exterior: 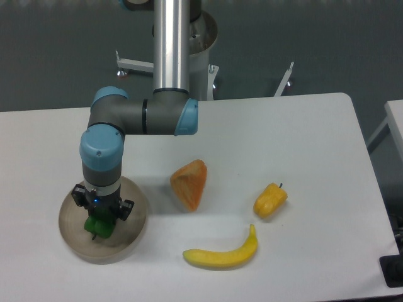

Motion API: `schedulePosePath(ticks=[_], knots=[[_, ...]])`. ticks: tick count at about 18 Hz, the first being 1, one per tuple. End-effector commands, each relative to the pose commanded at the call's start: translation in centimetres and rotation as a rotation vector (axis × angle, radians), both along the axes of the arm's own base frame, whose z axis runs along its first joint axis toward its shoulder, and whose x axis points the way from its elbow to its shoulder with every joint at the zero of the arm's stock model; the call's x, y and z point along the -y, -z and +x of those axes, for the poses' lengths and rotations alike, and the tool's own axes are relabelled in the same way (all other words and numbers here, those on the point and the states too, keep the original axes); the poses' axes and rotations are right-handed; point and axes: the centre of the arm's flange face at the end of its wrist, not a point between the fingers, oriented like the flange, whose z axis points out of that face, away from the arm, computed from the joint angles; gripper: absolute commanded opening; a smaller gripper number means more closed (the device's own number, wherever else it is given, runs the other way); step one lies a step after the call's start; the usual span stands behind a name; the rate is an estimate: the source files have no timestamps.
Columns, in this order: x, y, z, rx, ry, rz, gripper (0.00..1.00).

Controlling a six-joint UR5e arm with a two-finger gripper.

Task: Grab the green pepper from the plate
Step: 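Lower the gripper around the green pepper and close on it, then lift the gripped green pepper up off the plate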

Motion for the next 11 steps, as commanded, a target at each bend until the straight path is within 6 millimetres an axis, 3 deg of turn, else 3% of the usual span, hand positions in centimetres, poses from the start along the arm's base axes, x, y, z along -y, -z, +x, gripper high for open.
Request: schedulePosePath(ticks=[3, 8, 11], knots=[[0.6, -3.5, -1.2, -0.024, 0.041, 0.046, 0.38], [3.5, -8.5, -8.0, -0.095, 0.137, 0.104, 0.38], [6.0, -11.0, -13.7, -0.124, 0.109, 0.122, 0.38]])
